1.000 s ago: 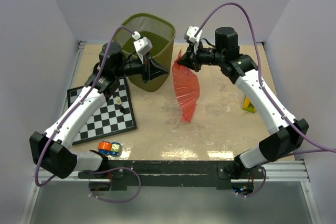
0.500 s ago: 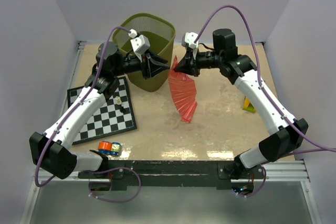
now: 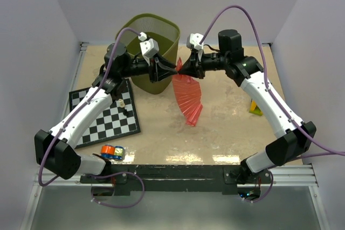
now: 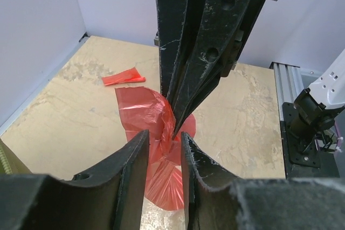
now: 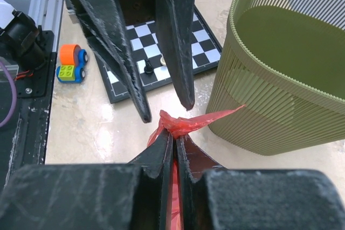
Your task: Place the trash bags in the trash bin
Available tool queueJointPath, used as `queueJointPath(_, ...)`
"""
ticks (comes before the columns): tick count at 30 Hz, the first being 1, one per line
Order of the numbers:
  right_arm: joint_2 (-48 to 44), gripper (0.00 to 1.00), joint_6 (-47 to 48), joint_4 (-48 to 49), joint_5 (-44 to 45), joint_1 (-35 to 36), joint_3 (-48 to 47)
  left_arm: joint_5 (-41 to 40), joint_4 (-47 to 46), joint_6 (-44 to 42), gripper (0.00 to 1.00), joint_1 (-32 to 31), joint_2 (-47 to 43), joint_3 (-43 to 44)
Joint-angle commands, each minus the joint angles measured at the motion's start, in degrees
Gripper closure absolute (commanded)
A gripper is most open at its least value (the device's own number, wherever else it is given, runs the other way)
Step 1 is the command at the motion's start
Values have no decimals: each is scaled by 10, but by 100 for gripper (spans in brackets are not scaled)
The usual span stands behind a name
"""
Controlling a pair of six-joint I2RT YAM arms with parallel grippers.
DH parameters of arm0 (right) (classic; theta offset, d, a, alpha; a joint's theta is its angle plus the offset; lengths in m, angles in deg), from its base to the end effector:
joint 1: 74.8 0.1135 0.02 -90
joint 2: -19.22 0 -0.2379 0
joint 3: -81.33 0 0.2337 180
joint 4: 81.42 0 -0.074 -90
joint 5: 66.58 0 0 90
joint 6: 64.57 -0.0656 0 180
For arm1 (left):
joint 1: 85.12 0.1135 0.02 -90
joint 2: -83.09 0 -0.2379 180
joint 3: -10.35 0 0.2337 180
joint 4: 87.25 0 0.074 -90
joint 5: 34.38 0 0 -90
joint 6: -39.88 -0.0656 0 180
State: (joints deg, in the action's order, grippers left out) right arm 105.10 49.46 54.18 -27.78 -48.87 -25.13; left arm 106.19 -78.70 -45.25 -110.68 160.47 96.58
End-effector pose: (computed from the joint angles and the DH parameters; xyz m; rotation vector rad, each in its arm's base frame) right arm 0.2717 0.1890 0.3864 -1.2965 1.4239 0.9005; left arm 0.2620 -0.1814 0.3822 0.9805 1.3622 -1.0911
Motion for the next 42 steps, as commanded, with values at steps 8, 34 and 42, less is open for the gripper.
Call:
queueJointPath(8,-1,93,-1,8,-18,3,-12,14,-31,-12,100,-5,12,17)
queueJointPath(34,-24,99,-74,59,16,-66,26,-77,11,-25,100,-9,-25,-3)
queueJointPath(42,-42,100,-45,46,-13,-66,52,-79,-1,-18,62,-9,-7,16)
